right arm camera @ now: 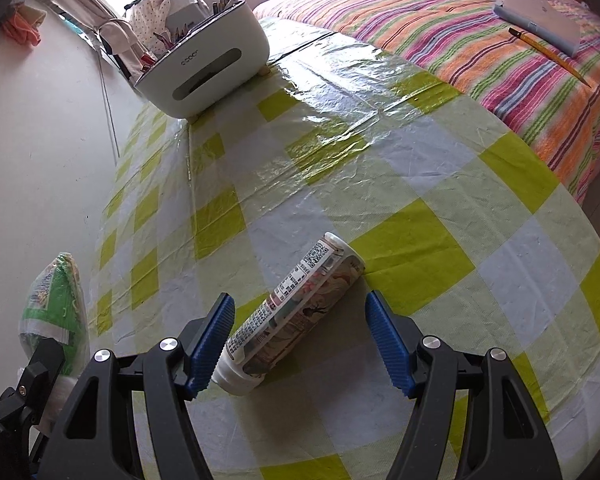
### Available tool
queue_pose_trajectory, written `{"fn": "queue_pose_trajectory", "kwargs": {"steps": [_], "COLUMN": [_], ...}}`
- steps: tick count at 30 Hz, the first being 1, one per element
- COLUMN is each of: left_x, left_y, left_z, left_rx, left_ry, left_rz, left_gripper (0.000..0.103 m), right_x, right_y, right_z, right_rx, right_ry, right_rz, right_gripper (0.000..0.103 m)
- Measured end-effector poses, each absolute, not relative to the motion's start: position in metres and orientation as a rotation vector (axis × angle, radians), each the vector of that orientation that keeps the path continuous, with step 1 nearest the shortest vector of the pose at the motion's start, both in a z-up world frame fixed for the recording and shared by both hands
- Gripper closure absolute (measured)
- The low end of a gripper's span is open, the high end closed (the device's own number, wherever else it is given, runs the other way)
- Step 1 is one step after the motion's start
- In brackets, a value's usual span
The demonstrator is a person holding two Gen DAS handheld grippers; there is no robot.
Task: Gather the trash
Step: 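Grasp the white-capped spray can with the right gripper and lift it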
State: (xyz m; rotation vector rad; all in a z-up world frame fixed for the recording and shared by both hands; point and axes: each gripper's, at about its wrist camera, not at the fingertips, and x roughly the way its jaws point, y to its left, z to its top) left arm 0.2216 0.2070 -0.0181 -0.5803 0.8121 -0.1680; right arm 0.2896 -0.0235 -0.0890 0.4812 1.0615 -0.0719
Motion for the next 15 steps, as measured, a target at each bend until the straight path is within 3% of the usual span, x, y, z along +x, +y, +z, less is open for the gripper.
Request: {"fn": "queue_pose_trajectory", "kwargs": {"steps": [11,15], "left_x": [0.218,0.220], "left_y": [0.209,0.206], "left_z": [-0.017,-0.018], "left_rx": [-0.586,-0.571], "left_ry": [0.810,0.817], "left_rz": [-0.171,-0.174], "left_gripper": [0.065,0.064], "right_x": [0.301,0.296], "right_y": [0.012,0.022], "right_z": [-0.093,-0.096], "right_rx": [0.217,0.051], "right_ry": [1.077,1.067], "right_rz": [-0.013,0.023], "right_gripper": [0.037,0.045]}}
